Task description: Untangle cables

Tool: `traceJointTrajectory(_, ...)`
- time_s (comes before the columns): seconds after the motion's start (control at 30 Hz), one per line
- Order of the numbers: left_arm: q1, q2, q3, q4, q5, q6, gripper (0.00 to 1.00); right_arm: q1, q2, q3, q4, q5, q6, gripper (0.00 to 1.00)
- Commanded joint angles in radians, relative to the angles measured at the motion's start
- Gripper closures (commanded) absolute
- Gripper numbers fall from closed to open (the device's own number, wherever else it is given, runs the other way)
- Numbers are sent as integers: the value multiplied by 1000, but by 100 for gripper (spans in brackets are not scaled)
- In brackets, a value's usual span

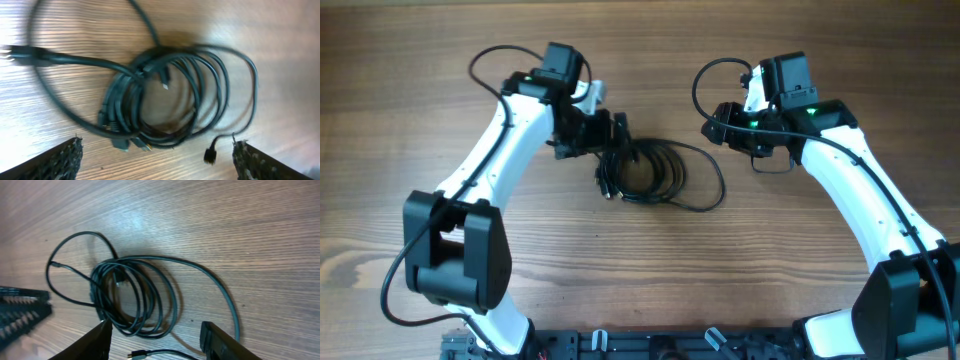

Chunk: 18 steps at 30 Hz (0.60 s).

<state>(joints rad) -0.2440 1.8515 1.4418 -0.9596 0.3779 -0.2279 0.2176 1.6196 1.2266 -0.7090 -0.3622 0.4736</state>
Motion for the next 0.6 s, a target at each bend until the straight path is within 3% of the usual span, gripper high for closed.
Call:
traceJointTrajectory(0.0, -16, -23, -3, 2, -152, -231, 2, -3, 4, 19, -9, 52, 7, 37)
traceJointTrajectory(0.07, -43, -23, -38, 16, -168, -275, 10, -3, 5, 19, -11, 68, 4, 35)
traceJointTrajectory(0.23, -88, -23, -156, 167, -289, -399, 49, -3, 7, 19, -16, 75, -1, 32)
traceJointTrajectory(0.3, -88, -23, -181, 187, -306, -417, 72, -3, 7, 19, -21, 75, -3, 32)
traceJointTrajectory(0.33, -88, -23, -181, 189, -322, -416, 94, -3, 7, 19, -21, 77, -2, 31)
traceJointTrajectory(0.47, -88, -39, -149, 227, -283, -357, 96, -3, 8, 19, -21, 78, -3, 30)
traceJointTrajectory(0.57, -88, -116, -16, 227, 9, -195, 96, -3, 8, 19, -14, 78, -2, 30)
